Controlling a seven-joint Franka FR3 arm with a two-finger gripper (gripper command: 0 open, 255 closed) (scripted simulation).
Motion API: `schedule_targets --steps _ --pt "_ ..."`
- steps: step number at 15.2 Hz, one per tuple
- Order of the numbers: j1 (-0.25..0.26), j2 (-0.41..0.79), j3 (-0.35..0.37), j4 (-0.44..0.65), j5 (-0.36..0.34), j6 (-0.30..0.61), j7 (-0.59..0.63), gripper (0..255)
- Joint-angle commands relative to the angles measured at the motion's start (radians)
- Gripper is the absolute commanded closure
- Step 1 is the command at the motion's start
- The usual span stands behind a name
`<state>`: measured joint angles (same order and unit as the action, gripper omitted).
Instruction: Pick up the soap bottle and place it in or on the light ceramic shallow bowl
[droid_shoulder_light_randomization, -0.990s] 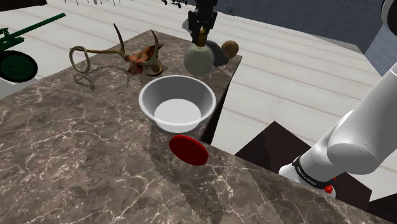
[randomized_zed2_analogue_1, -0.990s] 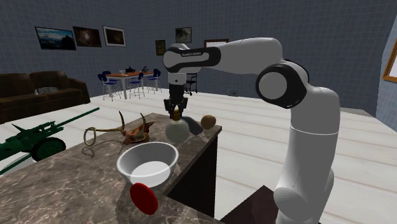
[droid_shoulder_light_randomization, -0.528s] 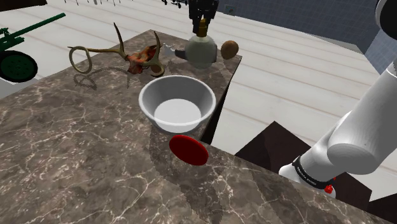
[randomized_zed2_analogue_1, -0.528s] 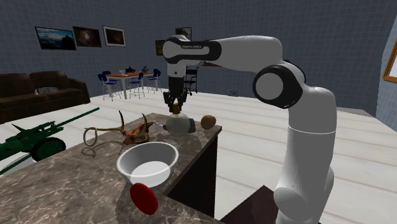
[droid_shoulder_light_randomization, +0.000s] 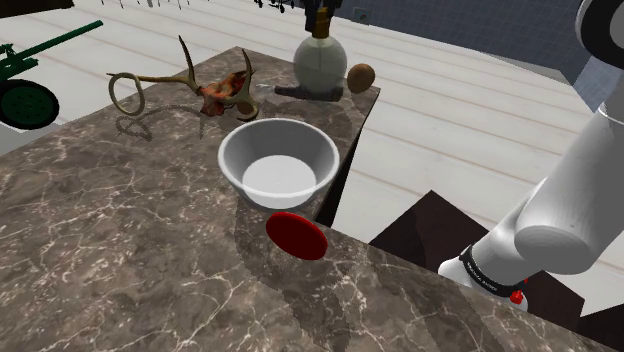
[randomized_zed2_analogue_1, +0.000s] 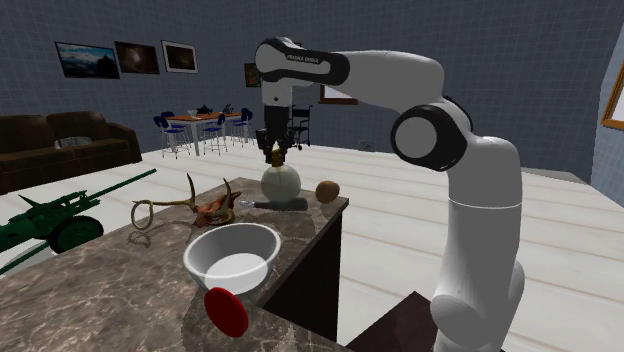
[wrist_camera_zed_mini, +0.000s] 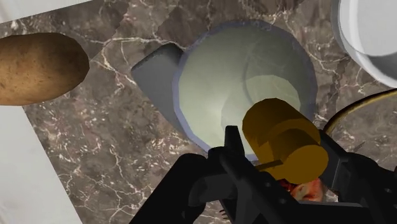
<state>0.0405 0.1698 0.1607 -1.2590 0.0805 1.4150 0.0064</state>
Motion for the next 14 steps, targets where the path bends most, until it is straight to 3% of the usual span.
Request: schedule_targets --steps 1,7,11,12,14 --pt "0.002 0.02 0.001 0.057 -0.003 -0.037 0.004 255" --pt "0.012 0.092 0.004 0.247 -0.013 -0.155 0.021 255" --pt "0.025 0.171 0.007 0.43 -0.025 -0.259 0.035 255" --pt "0.027 0.181 0.007 0.452 -0.026 -0.271 0.037 255" --pt "0.05 0.132 0.02 0.393 -0.022 -0.256 0.075 255"
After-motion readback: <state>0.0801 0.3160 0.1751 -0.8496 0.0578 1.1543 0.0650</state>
